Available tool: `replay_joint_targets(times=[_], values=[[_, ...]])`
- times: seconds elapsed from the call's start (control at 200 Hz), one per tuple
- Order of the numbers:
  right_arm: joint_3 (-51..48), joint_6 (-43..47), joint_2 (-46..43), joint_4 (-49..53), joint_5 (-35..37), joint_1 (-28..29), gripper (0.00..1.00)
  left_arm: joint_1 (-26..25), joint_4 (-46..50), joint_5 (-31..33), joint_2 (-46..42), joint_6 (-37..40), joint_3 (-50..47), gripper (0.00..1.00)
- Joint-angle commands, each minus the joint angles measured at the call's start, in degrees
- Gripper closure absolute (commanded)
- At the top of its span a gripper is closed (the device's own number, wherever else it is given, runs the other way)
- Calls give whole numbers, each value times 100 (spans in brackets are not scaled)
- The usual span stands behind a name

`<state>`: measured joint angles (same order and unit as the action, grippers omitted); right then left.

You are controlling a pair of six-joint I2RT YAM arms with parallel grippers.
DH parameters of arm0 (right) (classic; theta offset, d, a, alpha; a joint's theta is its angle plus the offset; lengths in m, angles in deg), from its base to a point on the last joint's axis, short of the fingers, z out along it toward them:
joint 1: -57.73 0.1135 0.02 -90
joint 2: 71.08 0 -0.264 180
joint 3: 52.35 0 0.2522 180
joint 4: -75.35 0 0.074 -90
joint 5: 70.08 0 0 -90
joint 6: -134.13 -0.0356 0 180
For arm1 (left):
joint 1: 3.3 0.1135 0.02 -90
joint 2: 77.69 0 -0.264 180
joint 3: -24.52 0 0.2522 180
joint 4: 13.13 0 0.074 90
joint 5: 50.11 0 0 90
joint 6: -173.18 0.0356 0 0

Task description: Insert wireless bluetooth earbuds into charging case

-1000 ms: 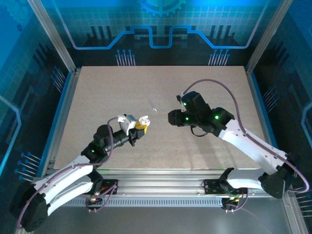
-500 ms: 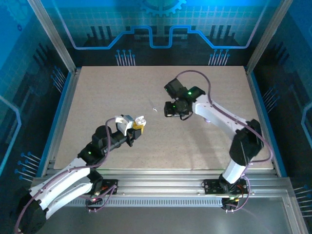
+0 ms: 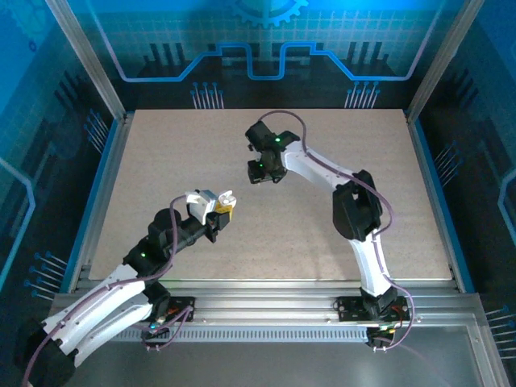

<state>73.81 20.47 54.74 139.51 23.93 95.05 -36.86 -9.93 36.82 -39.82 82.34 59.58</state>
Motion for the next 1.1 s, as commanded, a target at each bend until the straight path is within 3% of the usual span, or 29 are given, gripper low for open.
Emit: replay_joint_targets(times=[0.0,0.415,0.775,0.945,1.096], values=[[543,372,523,23,-136,-40,65,-37,89,127,-53,154,222,82],[1398,637,1649,-164,134,-41,63,-37,231,134,-34,200,308,82],[1503,866,1709,-187,331,-66,65,-44,235,130,-34,181,265,82],[1364,977,1351,-673,336,-111,56,-36,162,138,35,124,231,82],[1608,895,1367,-874,606,-256,54,-40,66,114,176,108,267,82]])
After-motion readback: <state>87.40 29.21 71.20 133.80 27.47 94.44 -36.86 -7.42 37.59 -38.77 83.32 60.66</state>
